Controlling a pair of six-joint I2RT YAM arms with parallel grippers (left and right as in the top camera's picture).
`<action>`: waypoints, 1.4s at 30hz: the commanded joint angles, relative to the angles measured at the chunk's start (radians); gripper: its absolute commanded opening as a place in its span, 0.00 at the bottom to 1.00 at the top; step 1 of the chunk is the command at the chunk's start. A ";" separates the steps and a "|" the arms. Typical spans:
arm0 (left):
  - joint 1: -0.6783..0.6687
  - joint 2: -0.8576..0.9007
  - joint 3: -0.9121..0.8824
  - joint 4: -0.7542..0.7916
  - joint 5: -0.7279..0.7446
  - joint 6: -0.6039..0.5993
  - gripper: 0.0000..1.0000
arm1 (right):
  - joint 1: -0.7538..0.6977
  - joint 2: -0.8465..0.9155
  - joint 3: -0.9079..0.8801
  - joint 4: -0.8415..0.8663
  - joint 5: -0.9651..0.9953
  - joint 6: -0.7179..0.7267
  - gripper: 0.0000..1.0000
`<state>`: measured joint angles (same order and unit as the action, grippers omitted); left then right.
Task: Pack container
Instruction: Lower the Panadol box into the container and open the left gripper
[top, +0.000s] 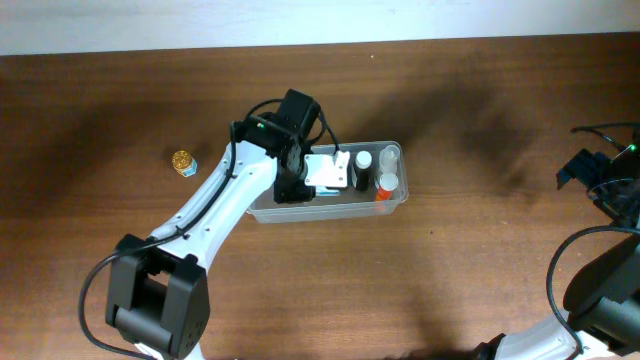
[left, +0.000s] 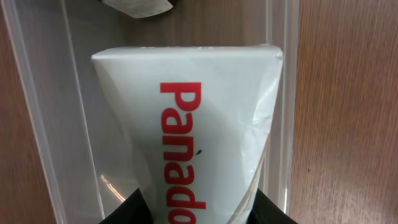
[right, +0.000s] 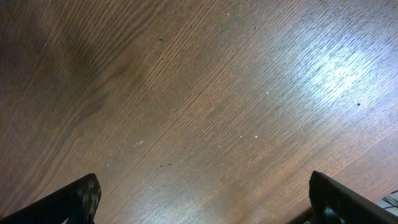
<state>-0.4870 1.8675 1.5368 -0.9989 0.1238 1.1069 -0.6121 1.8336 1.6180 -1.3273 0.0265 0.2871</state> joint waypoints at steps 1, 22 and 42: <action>0.000 0.027 -0.008 0.019 0.022 0.051 0.38 | -0.004 -0.011 -0.002 0.000 0.009 0.002 0.98; 0.000 0.158 -0.008 0.076 0.019 0.054 0.38 | -0.004 -0.011 -0.002 0.000 0.009 0.002 0.98; -0.001 0.187 -0.008 0.086 0.018 0.054 0.50 | -0.004 -0.011 -0.002 0.000 0.009 0.002 0.98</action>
<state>-0.4870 2.0441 1.5349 -0.9150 0.1238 1.1416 -0.6121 1.8336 1.6180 -1.3273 0.0265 0.2871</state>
